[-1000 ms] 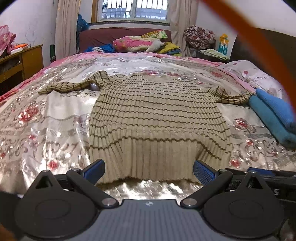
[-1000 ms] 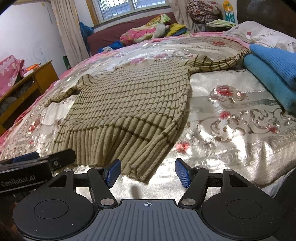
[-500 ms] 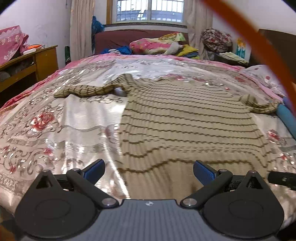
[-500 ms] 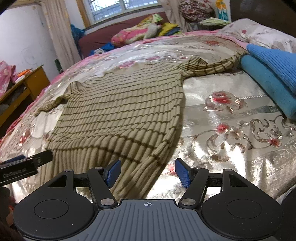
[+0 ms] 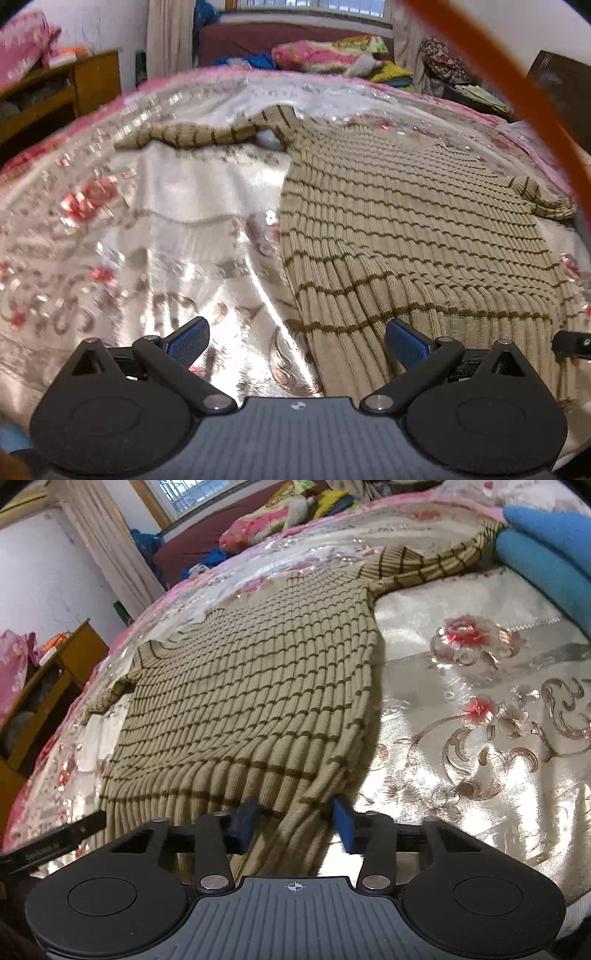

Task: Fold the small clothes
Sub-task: 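Grasp the sweater's side edge below the sleeve with the right gripper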

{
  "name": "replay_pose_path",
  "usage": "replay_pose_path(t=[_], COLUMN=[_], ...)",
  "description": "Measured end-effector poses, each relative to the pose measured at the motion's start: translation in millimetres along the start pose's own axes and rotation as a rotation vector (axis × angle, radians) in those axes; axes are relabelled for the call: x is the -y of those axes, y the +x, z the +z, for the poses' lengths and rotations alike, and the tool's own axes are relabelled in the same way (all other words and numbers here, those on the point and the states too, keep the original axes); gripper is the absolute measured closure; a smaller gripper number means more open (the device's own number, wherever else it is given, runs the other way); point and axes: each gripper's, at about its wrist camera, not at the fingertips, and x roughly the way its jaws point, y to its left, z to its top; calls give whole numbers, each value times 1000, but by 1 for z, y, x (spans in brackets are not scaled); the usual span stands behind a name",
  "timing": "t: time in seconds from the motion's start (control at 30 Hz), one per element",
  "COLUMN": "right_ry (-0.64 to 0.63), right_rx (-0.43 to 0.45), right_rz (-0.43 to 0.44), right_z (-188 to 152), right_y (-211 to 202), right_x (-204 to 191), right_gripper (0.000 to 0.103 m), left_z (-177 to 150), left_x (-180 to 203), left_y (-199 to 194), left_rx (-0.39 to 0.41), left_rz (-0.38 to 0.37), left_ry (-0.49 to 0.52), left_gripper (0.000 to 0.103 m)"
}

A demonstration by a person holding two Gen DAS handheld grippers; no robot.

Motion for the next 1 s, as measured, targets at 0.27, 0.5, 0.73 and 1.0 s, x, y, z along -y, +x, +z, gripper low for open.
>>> replay_pose_path(t=[0.27,0.5,0.73,1.0], right_ry=[139,174,156,193], right_rx=[-65,-42,-75,-49], right_rz=[192,266,177,147], right_z=[17,34,21,22], right_y=[-5,-19,-17,-23], right_x=[17,19,32,51], right_gripper=[95,95,95,95], left_z=[15,15,13,6], left_x=[1,-16,-10,-9], left_y=[10,-6,-18,0], left_rx=[-71,-103,-51,-115], left_rz=[-111,-182,-177,-169], left_ry=[12,-69,-30,-30], left_gripper=[38,48,47,47])
